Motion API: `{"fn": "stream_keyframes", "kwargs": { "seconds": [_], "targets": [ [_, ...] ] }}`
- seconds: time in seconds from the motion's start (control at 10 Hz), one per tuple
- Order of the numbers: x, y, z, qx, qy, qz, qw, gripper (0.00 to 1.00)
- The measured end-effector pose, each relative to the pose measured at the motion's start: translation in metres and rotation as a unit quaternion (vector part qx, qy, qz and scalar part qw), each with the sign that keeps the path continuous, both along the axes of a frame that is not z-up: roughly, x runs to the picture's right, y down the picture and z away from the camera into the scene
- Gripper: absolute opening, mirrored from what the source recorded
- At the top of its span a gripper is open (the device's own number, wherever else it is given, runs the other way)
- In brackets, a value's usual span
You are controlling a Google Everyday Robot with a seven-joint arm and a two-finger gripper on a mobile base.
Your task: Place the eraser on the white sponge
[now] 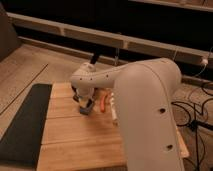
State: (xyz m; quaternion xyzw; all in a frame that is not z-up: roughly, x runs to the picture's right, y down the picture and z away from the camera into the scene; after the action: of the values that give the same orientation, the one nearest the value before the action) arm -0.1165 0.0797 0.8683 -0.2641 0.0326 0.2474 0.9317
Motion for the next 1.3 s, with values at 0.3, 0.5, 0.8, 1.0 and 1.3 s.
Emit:
{"fn": "stream_keyframes", "kwargs": {
  "seconds": [0.3,0.5,0.8,1.0,1.3],
  "targets": [
    [-0.001,0.011,0.004,-0.012,0.002,-0.005,0.9999,0.00],
    [0.007,0.014,0.007,-0.015,0.015,-0.014,0.9997,0.00],
    [0.020,0.017,0.014,-0.018,0.032,-0.015,0.9992,0.00],
    [0.020,0.021,0.019,-0.021,0.030,-0.018,0.9992,0.07],
    [0.011,0.024,0.026,-0.018,0.009,-0.030,0.9993,0.49]
  ]
}}
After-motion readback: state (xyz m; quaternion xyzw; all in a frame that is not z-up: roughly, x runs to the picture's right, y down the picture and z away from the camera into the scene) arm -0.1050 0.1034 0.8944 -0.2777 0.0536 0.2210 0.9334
